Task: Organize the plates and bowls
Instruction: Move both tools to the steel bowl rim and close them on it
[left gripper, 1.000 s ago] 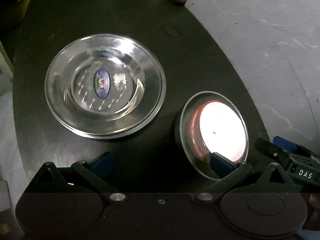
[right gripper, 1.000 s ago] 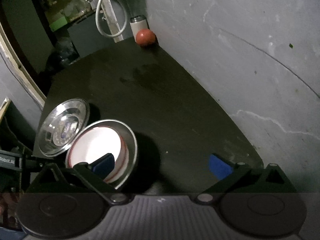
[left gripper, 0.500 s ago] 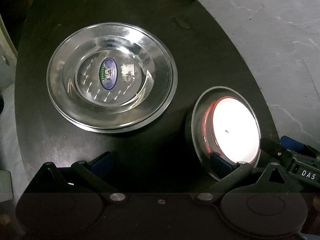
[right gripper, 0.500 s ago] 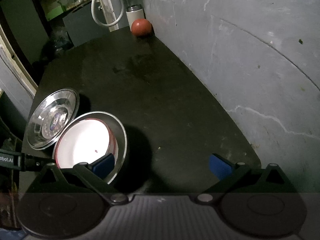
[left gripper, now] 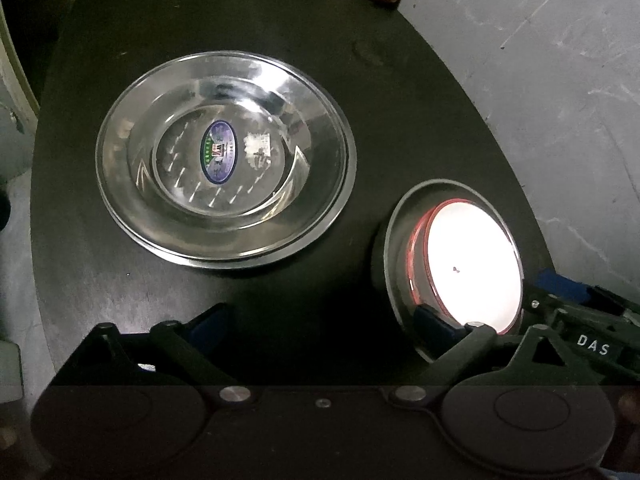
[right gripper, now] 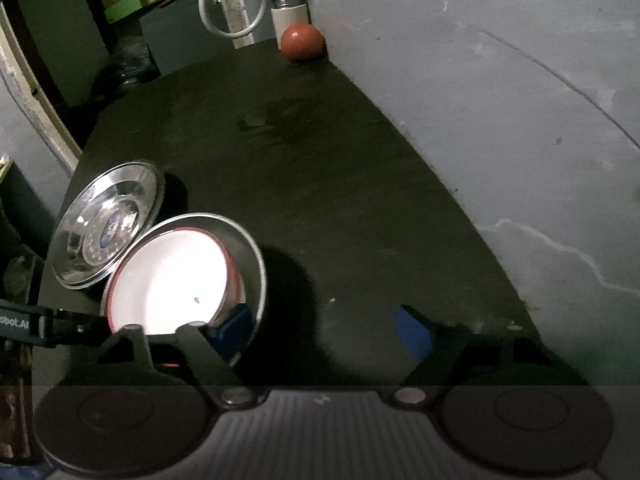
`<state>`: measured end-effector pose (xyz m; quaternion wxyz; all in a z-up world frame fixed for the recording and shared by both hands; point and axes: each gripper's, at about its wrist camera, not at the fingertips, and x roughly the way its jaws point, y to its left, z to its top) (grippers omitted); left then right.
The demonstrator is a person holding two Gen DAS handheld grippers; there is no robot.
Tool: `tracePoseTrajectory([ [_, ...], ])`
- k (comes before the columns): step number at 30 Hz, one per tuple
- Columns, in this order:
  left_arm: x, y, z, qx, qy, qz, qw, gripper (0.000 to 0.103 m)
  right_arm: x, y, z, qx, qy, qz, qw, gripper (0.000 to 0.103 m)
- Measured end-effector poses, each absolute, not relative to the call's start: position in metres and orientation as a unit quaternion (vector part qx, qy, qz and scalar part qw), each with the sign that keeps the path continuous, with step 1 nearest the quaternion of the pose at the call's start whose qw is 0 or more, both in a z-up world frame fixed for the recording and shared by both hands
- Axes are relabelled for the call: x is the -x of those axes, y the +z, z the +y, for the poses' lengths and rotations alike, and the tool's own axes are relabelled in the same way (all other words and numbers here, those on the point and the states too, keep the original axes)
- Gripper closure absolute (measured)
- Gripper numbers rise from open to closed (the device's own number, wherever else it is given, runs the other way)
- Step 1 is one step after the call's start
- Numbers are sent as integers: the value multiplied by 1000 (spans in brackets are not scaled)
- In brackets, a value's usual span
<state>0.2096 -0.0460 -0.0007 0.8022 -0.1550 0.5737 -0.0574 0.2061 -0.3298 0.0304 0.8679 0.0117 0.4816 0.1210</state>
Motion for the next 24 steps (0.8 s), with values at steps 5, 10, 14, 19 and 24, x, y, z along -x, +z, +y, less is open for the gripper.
tracePoseTrajectory([
  [5,-210,1,-44,158,-66,573,801,11,-207,31,-328,-15,132,482,866,34],
  [10,-210,3,-46,157,-77,571,802,18,-206,33,-328,-20,143,482,864,46],
  [14,-209,5,-47,159,-86,569,802,25,-206,35,-326,-18,148,482,863,52],
  [19,-208,5,-50,166,-105,565,801,36,-205,36,-324,-25,158,481,862,67],
  [24,-207,8,-54,169,-127,560,801,53,-205,38,-321,-26,171,479,861,83],
])
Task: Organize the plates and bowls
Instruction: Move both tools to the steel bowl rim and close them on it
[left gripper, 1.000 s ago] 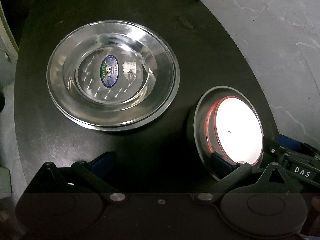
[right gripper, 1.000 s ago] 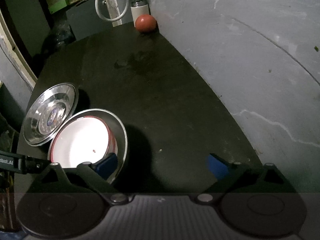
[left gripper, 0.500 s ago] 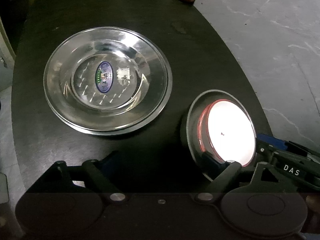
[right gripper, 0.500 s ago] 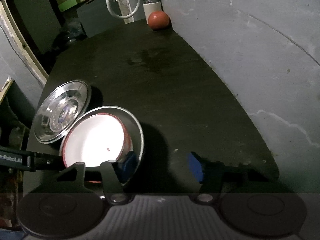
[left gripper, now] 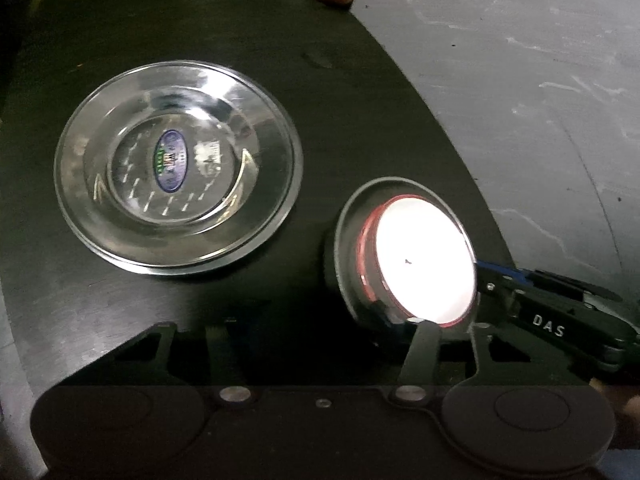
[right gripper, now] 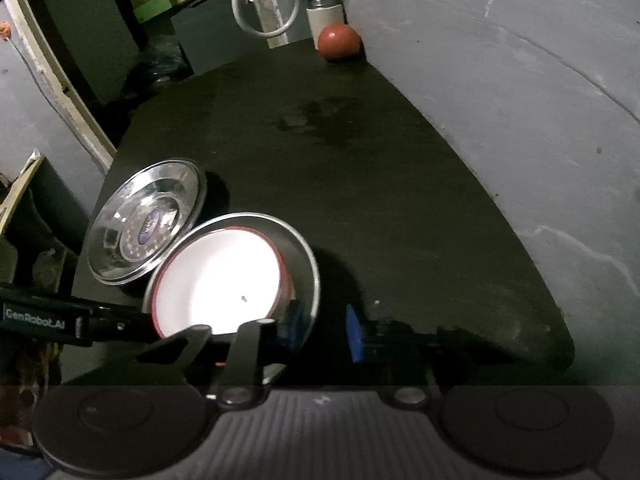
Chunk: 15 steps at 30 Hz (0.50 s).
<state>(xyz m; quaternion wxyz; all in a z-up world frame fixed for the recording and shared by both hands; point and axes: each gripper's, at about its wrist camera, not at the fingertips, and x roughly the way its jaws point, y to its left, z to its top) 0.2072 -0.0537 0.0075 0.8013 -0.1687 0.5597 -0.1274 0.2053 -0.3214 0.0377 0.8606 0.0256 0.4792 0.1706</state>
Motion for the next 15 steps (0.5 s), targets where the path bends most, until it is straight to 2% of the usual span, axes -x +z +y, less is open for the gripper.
tracePoseTrajectory([
  [4,-208,8,-55,173,-137,556,801,62,-206,38,-320,-27,176,479,860,89],
  [11,-212,11,-61,169,-157,548,804,82,-208,38,-324,-40,176,483,857,89],
  [15,-214,10,-62,170,-162,546,804,82,-209,37,-323,-42,176,483,857,89],
])
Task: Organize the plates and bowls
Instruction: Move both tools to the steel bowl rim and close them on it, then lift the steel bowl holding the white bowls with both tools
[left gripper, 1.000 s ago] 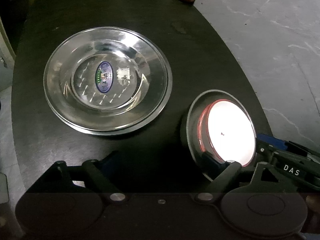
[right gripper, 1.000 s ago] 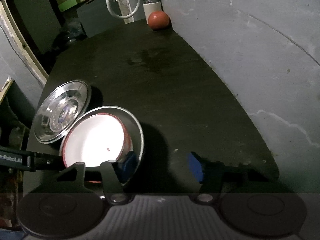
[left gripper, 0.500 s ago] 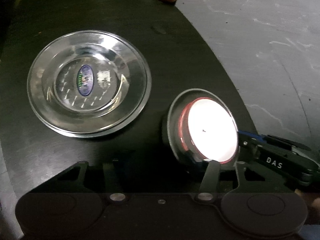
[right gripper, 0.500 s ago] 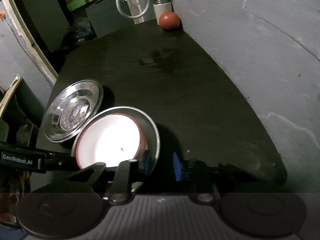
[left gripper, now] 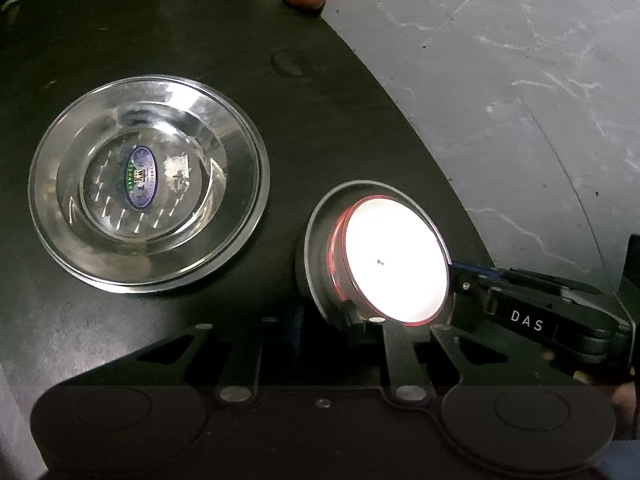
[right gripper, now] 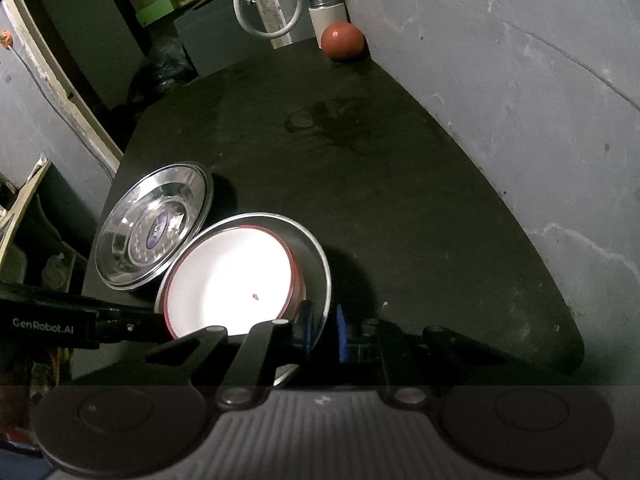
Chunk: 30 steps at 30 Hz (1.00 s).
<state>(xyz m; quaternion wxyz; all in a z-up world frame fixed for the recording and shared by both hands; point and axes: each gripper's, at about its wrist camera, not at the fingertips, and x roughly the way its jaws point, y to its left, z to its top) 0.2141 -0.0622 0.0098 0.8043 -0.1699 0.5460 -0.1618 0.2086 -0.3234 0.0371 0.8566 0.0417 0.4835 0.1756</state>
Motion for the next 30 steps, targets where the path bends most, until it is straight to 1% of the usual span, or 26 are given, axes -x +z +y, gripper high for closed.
tracePoseTrajectory([
  [9,-214,6,-54,182,-169,545,801,82,-209,35,-328,-67,178,486,853,91],
  [15,-215,7,-53,180,-172,544,801,82,-212,29,-343,-124,183,491,842,91],
  [20,-213,8,-55,174,-175,538,806,83,-207,31,-338,-99,182,487,849,91],
  [30,-208,8,-61,161,-193,531,809,84,-198,31,-342,-109,178,484,850,90],
])
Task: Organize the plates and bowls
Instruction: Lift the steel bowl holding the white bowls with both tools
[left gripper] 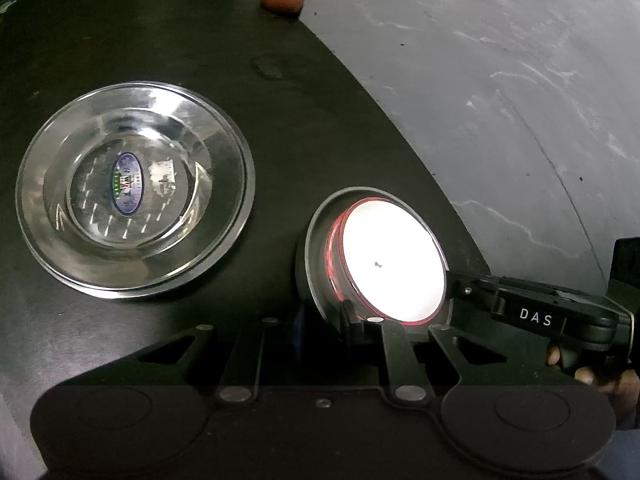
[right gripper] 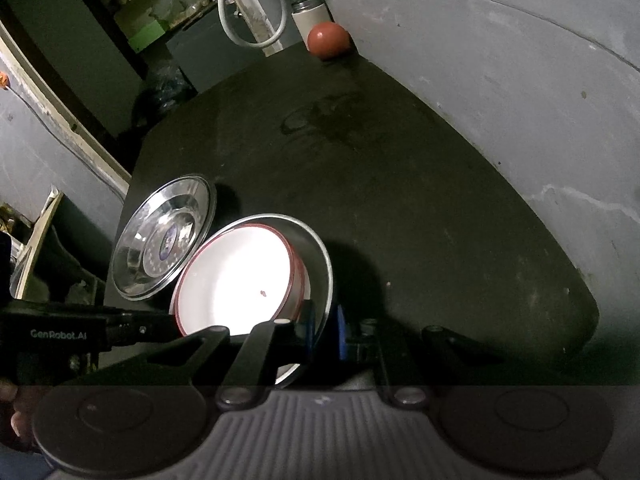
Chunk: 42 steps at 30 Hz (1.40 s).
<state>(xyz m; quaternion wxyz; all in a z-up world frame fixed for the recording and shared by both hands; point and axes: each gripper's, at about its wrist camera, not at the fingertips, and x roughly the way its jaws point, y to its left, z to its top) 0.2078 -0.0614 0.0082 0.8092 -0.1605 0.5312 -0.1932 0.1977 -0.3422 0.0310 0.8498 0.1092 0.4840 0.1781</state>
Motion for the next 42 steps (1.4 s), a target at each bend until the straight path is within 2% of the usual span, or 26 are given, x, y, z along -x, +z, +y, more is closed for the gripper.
tracePoseTrajectory([
  [12,-206,17,-65,147,-205,506,825,84,-189,39,-347,-115,173,467,859,90],
  [42,-195,46,-16,169,-150,463,857,85,-213,67,-309,-92,242,442,859,89],
])
